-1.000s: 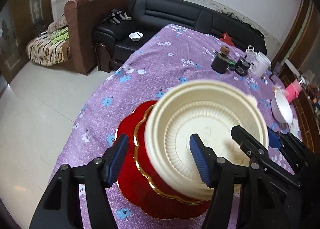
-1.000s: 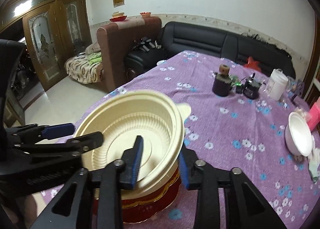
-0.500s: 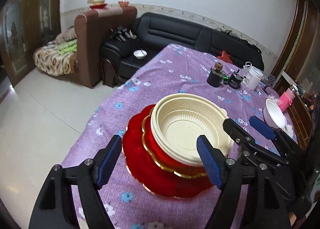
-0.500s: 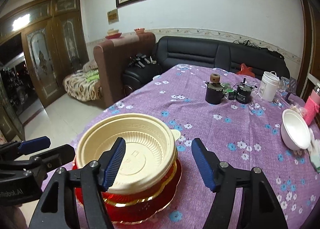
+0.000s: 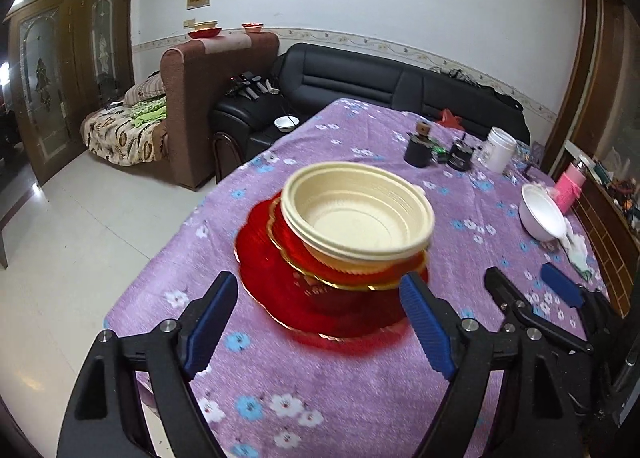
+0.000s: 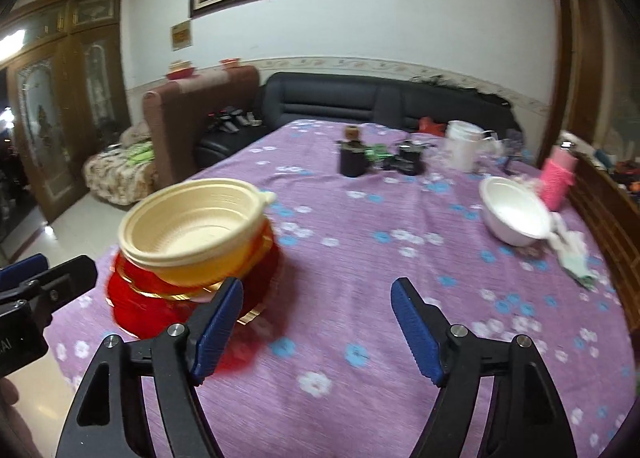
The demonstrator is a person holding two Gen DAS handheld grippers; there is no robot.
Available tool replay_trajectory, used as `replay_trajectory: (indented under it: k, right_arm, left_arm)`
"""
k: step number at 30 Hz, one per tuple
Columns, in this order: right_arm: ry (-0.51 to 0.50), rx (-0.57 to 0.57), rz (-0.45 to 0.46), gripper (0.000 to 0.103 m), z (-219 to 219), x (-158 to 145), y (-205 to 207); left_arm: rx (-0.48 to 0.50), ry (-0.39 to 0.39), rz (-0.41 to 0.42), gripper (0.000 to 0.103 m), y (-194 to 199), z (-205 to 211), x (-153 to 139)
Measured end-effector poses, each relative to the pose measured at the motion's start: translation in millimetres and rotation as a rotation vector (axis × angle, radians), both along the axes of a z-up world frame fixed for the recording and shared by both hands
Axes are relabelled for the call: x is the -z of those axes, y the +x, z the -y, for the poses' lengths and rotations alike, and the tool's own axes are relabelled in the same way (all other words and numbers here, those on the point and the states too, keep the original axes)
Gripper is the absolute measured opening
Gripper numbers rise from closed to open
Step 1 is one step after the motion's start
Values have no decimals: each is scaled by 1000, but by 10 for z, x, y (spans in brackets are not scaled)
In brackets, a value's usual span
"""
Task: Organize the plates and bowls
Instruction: 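Open both grippers, release the cream bowl and move toward the white bowl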
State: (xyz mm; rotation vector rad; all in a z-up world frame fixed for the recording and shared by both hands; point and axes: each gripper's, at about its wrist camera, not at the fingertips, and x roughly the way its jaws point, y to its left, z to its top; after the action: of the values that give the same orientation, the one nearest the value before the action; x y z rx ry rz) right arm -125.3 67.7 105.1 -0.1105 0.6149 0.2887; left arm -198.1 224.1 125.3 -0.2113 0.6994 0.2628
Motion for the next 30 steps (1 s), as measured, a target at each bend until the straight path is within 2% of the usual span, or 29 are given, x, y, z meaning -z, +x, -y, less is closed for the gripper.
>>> replay_trajectory:
  k: [5,14,30]
  right_arm:
    - [-11,66,7,83,223,-2,-167]
    - [-33,144,37,85,532,-32,-317]
    - [-31,190,17,86,770,26,-310]
  left_arm:
    - [29,43,-16,83,-9,217,46]
    - [80,68,-47,83,16,516,120]
    - [150,101,-83,83,144,847,209]
